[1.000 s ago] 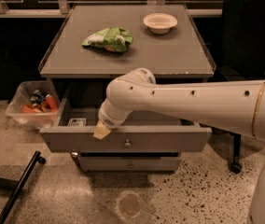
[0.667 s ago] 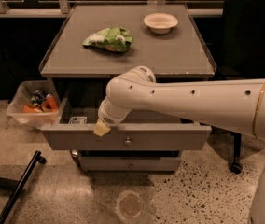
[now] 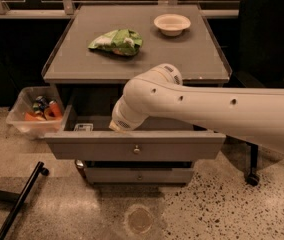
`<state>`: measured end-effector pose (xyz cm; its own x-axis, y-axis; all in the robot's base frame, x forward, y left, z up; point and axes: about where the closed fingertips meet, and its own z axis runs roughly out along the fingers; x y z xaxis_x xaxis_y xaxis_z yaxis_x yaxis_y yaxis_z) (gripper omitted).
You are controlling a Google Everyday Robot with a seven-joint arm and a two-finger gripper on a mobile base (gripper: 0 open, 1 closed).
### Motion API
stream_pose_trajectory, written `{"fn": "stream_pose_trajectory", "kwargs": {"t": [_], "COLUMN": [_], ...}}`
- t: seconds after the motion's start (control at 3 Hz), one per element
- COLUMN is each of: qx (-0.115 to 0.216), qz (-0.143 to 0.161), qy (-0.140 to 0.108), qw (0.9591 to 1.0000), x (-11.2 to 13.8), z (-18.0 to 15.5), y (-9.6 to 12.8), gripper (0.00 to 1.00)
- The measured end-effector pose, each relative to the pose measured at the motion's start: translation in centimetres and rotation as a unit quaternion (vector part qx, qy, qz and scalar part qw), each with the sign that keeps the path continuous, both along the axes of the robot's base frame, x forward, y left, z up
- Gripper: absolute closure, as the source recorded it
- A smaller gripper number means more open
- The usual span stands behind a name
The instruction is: Close top drawer
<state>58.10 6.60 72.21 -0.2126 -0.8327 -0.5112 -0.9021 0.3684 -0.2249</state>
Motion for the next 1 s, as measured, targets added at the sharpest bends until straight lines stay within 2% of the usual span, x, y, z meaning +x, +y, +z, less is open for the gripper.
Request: {"fn": "stream_pose_trajectory", "kwargs": {"t": [0.33,0.67,1.0], "qx": [0.012,0.028,0.039], "qz": [0.008,0.034,0.078], "qy": [0.015,0.049,0.091], "qw": [0.9998,0.9979,0.9920], "x": [-2.2,-3.9,-4.7], "z": [0.8,0.0,-2.3], "y": [-0.5,0.2,2.4], "gripper": [1.00,1.00,1.00]}}
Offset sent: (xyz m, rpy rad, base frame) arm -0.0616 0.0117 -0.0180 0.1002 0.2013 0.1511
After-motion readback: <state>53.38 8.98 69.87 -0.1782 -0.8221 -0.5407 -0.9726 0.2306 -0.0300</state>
